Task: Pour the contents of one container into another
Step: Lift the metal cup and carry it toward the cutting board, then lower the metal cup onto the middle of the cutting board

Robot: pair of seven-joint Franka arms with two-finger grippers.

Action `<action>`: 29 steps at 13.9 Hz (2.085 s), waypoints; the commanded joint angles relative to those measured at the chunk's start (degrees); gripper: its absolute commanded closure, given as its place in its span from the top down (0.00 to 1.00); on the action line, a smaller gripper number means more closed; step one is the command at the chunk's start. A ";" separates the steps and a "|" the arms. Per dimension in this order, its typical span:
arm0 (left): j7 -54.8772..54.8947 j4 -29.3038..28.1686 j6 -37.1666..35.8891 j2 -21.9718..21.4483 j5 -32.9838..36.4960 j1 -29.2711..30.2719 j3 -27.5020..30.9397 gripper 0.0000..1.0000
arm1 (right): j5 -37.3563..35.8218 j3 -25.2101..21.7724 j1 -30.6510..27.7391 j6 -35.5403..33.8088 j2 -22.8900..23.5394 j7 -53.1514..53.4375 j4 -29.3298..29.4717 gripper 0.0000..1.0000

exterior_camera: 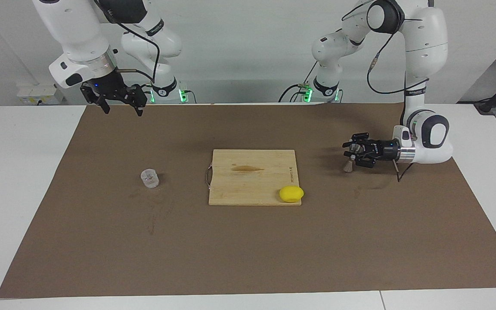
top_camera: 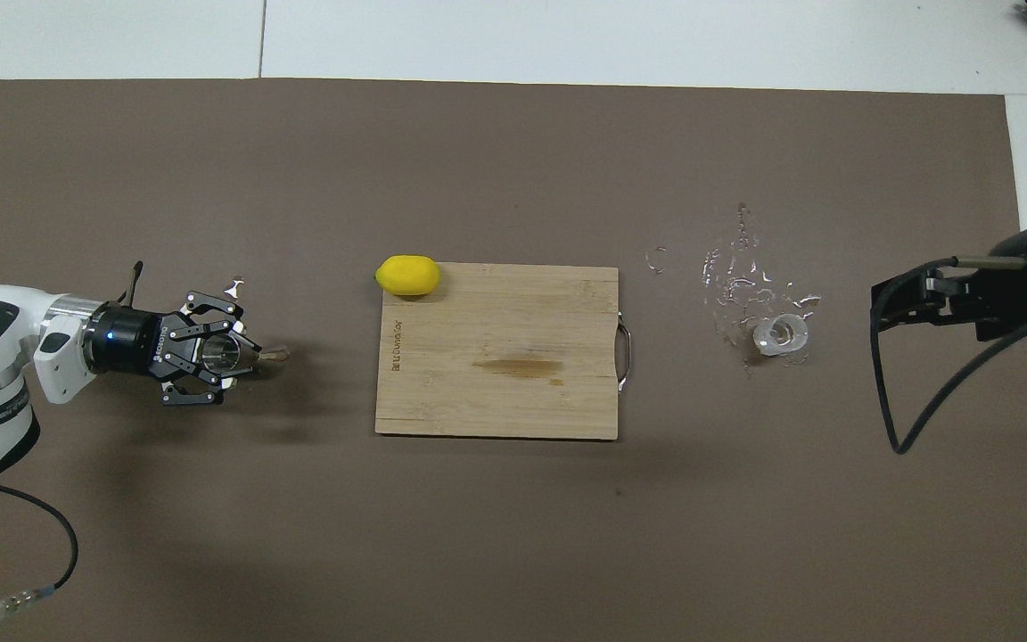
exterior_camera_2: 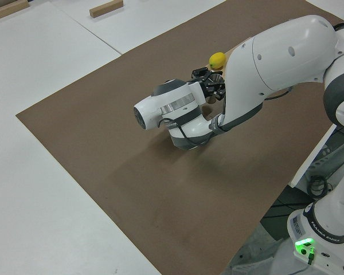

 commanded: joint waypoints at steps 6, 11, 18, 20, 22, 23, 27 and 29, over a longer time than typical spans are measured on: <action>-8.30 -4.74 1.45 -5.82 -6.43 -5.39 0.92 0.17 | -0.28 0.47 -0.66 -0.42 -0.53 0.63 -0.16 1.00; -14.79 -7.82 7.50 -11.17 -9.77 -10.75 0.83 0.17 | -0.37 0.47 -0.66 -0.42 -0.53 0.63 -0.16 1.00; -21.83 -9.06 20.68 -14.08 -21.46 -24.37 0.74 0.21 | -0.28 0.47 -0.66 -0.42 -0.53 0.63 -0.16 1.00; -22.19 -8.97 24.47 -14.00 -24.62 -28.24 0.65 0.22 | -0.28 0.47 -0.66 -0.42 -0.53 0.63 -0.16 1.00; -22.19 -8.97 27.72 -14.00 -26.91 -31.14 0.65 0.22 | -0.28 0.47 -0.66 -0.42 -0.53 0.63 -0.16 1.00; -22.19 -8.80 29.65 -13.83 -28.57 -32.81 0.65 0.23 | -0.28 0.47 -0.66 -0.42 -0.53 0.63 -0.16 1.00; -20.96 -7.66 40.28 -12.86 -38.67 -41.51 0.74 0.26 | -0.28 0.47 -0.66 -0.42 -0.53 0.63 -0.16 1.00; -15.71 -7.22 45.55 -11.98 -42.11 -44.24 0.65 0.26 | -0.28 0.47 -0.66 -0.42 -0.53 0.63 -0.16 1.00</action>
